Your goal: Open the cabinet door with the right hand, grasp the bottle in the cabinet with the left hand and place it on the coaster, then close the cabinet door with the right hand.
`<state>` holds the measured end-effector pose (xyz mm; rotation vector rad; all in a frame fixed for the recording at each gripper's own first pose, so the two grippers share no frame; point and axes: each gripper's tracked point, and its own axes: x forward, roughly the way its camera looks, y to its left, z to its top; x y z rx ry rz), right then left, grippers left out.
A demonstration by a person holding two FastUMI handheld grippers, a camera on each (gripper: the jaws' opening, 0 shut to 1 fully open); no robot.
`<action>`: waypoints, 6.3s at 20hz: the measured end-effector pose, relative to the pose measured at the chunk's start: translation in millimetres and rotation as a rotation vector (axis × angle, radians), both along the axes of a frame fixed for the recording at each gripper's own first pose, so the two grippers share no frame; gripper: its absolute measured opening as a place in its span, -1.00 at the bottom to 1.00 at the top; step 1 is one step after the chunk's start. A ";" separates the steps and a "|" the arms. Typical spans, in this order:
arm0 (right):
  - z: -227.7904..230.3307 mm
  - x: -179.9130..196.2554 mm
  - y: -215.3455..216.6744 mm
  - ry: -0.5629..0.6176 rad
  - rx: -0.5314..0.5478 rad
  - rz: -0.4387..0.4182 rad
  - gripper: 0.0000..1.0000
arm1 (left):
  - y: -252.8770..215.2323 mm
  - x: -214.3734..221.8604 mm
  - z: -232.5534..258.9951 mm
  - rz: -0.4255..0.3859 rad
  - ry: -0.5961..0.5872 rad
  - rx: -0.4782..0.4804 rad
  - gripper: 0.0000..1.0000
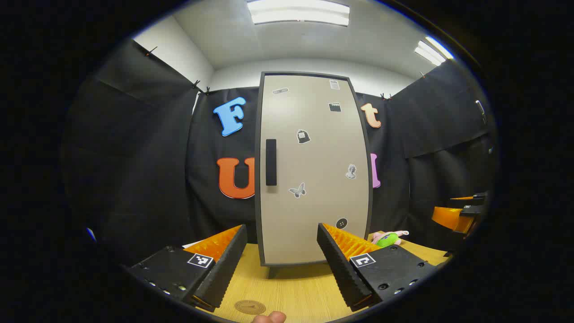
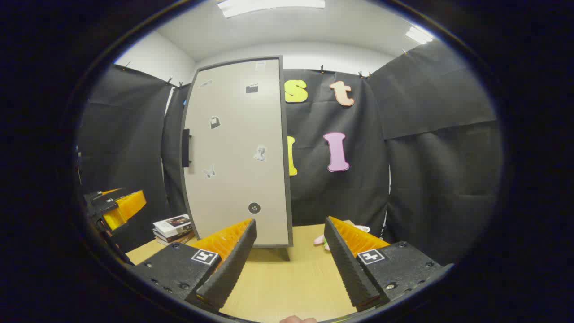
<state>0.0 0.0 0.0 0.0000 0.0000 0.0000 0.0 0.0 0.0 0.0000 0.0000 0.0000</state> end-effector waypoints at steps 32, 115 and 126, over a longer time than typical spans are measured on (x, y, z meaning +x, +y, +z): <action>2.1 -3.7 -2.8 -0.007 0.000 0.012 0.96 | -10.9 -7.4 6.6 -0.012 -0.010 0.025 0.89; 115.2 140.8 311.8 0.036 -0.079 0.587 -0.65 | 62.1 -51.4 -9.2 0.085 0.040 0.036 0.89; 120.3 53.4 215.5 0.033 -0.074 0.553 -0.65 | 39.7 -38.6 -8.5 0.027 0.027 0.013 0.89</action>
